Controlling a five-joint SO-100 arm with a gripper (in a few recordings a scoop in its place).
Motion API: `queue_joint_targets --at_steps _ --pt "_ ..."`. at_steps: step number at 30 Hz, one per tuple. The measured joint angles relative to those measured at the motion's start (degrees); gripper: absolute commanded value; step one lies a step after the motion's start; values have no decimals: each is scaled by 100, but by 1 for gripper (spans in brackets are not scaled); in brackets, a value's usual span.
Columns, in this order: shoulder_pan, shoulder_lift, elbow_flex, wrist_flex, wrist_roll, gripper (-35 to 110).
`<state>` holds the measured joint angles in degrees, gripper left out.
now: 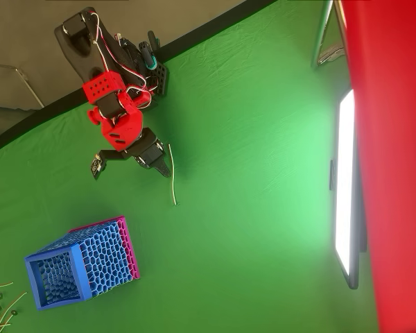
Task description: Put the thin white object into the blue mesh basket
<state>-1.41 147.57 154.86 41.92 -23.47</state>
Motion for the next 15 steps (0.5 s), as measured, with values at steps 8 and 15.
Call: queue_joint_targets --at_steps 8,15 --pt "18 -1740 -1292 703 -1134 1" --pt "448 -2865 -1925 703 -2892 2"
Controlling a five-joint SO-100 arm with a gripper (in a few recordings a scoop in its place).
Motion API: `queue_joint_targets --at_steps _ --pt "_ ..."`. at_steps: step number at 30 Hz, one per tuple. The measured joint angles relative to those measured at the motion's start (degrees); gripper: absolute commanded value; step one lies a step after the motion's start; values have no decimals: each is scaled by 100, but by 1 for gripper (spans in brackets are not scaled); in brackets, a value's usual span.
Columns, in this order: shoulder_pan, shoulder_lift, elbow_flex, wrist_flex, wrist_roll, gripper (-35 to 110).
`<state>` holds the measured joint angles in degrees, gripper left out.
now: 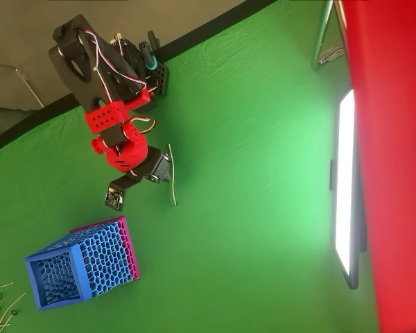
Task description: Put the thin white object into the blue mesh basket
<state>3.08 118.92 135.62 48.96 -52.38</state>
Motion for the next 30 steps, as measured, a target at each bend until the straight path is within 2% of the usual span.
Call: queue_joint_targets --at_steps 10,30 --pt "272 -1125 -694 -334 -1644 15" --pt "299 -2443 -1266 -650 -2338 19"
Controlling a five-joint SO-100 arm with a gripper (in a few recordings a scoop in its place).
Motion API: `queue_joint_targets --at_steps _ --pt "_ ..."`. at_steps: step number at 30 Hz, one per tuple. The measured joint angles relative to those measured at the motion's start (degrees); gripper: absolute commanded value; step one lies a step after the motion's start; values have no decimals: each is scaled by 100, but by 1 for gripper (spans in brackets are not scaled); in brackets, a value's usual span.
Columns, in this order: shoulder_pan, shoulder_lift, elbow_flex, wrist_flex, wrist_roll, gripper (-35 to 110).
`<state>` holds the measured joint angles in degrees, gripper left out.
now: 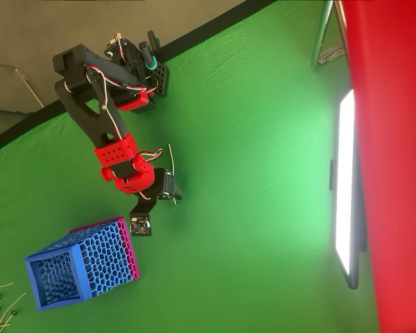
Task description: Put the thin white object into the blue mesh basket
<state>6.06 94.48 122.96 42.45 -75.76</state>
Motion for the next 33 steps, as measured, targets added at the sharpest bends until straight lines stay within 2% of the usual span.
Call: queue_joint_targets --at_steps 33 --pt "211 -1195 -642 -35 -633 16"
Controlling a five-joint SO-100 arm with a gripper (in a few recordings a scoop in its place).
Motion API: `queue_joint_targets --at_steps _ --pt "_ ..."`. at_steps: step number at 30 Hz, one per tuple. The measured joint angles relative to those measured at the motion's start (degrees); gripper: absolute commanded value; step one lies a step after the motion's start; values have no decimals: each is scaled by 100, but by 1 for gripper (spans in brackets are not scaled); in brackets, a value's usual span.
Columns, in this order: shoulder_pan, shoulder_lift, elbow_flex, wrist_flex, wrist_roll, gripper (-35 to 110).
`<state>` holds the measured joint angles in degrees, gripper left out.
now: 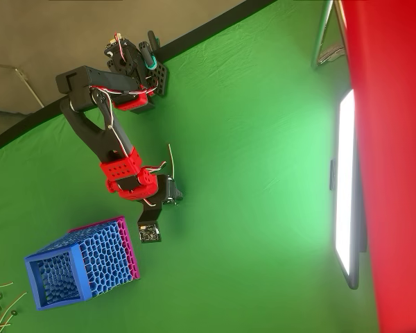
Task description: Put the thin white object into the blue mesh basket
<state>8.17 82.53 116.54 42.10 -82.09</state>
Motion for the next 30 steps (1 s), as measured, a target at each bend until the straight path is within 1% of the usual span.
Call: queue_joint_targets --at_steps 8,18,30 --pt "0 -97 -97 0 -132 15" --pt "0 -132 -97 0 -396 10" --pt "0 -132 -97 -510 -466 5"
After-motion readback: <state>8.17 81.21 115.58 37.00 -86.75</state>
